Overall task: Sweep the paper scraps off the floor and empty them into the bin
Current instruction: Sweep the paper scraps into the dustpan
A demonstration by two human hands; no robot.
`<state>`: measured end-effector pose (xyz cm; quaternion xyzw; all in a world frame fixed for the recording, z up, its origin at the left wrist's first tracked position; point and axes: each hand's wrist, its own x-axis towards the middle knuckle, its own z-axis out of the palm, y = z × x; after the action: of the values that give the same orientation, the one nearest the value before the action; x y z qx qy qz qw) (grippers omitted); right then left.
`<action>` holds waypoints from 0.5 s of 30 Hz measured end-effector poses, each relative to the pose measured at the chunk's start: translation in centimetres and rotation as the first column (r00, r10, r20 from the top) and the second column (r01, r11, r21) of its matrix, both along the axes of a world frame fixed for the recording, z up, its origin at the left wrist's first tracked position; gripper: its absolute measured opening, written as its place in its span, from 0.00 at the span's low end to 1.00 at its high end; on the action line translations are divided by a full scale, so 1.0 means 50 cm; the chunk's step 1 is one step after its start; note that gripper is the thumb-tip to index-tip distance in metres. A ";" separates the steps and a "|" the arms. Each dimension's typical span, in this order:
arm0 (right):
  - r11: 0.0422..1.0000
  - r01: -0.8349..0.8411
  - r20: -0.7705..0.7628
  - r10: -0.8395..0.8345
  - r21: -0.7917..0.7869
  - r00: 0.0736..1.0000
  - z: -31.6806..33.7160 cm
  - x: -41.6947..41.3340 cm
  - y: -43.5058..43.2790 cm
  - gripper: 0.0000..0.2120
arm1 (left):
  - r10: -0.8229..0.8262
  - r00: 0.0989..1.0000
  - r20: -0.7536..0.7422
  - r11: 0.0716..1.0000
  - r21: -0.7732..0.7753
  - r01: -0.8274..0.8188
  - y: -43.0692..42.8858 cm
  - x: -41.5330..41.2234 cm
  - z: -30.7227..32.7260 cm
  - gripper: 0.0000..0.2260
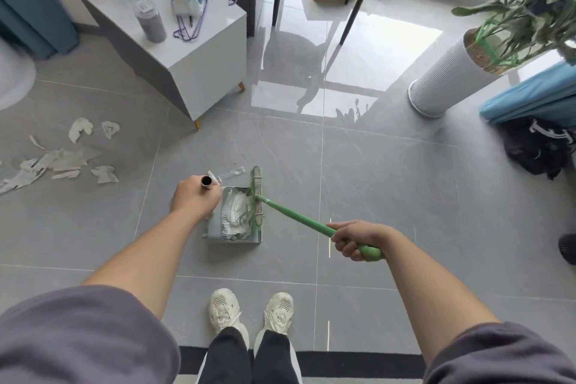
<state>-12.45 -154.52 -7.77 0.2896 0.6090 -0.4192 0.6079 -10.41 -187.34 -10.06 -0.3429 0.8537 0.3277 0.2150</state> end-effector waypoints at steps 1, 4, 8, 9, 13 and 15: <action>1.000 -0.021 -0.008 0.021 0.009 1.000 0.007 -0.001 0.003 0.25 | 0.021 1.000 -0.006 1.000 0.008 -0.021 -0.002 0.004 0.001 0.15; 0.997 -0.077 -0.028 0.077 0.025 0.997 0.021 -0.010 0.006 0.25 | 0.087 0.996 -0.021 0.996 0.030 -0.087 -0.006 0.016 0.006 0.12; 0.991 -0.121 -0.052 0.124 0.061 0.991 0.029 -0.023 0.007 0.25 | 0.139 0.990 -0.040 0.990 0.028 -0.138 -0.011 0.024 0.013 0.13; 0.989 -0.129 -0.058 0.133 0.066 0.989 0.031 -0.026 0.008 0.25 | 0.145 0.988 -0.045 0.989 0.031 -0.144 -0.013 0.025 0.012 0.13; 0.982 -0.171 -0.090 0.179 0.082 0.980 0.038 -0.037 0.010 0.25 | 0.190 0.979 -0.067 0.981 0.047 -0.187 -0.019 0.032 0.018 0.13; 0.978 -0.191 -0.106 0.200 0.083 0.974 0.041 -0.043 0.009 0.25 | 0.203 0.976 -0.075 0.979 0.038 -0.200 -0.024 0.036 0.022 0.12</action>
<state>-14.58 -154.07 -5.74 0.2257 0.6831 -0.3508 0.5995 -8.60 -188.52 -8.98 -0.4110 0.8173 0.3741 0.1521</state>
